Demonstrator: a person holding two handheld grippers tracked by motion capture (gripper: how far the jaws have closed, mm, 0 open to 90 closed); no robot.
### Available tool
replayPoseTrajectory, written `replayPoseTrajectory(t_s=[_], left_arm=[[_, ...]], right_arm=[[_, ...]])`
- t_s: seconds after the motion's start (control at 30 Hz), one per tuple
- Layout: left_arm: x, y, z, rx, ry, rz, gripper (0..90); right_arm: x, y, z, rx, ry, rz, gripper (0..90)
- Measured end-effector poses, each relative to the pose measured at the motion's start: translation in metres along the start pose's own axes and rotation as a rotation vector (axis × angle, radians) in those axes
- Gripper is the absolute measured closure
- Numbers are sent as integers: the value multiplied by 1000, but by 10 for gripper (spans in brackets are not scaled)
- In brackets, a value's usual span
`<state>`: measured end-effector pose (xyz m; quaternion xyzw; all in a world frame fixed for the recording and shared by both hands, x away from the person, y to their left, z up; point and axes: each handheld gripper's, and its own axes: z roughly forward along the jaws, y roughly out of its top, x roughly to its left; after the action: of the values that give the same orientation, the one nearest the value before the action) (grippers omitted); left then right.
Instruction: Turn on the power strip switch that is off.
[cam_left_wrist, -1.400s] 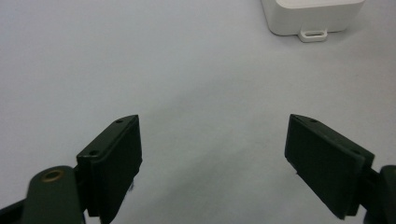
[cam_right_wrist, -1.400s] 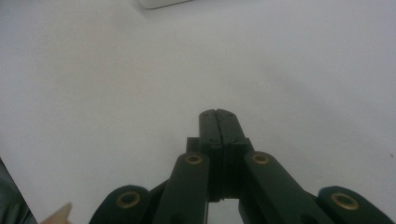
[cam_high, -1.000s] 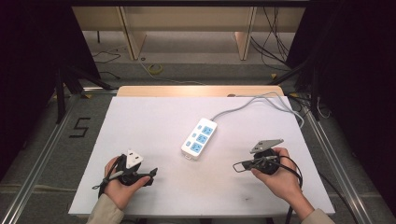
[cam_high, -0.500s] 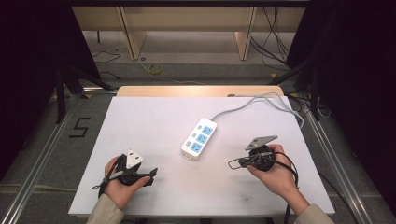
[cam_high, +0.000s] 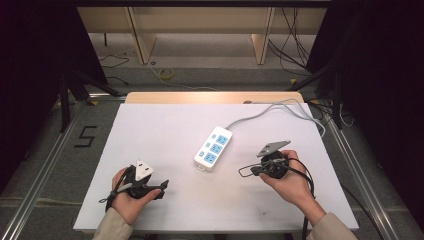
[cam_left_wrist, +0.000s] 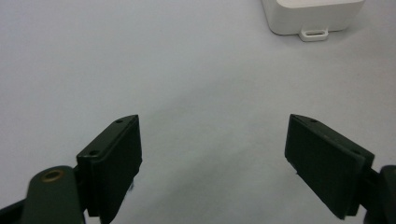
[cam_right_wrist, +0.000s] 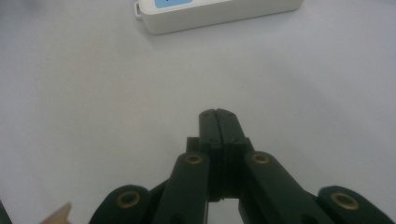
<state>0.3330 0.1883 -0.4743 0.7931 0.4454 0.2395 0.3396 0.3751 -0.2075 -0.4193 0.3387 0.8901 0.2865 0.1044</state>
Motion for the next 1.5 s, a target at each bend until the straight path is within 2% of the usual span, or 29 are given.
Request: replayPoseTrajectory(t_s=[0.7,1.5], left_arm=[[1,0,-1,-3,1,-1,186],[0,1,-2,-17,4,1,199]], right_arm=[[0,19,8,9,3,-30,900],[-1,40,18,17,6,-41,900]])
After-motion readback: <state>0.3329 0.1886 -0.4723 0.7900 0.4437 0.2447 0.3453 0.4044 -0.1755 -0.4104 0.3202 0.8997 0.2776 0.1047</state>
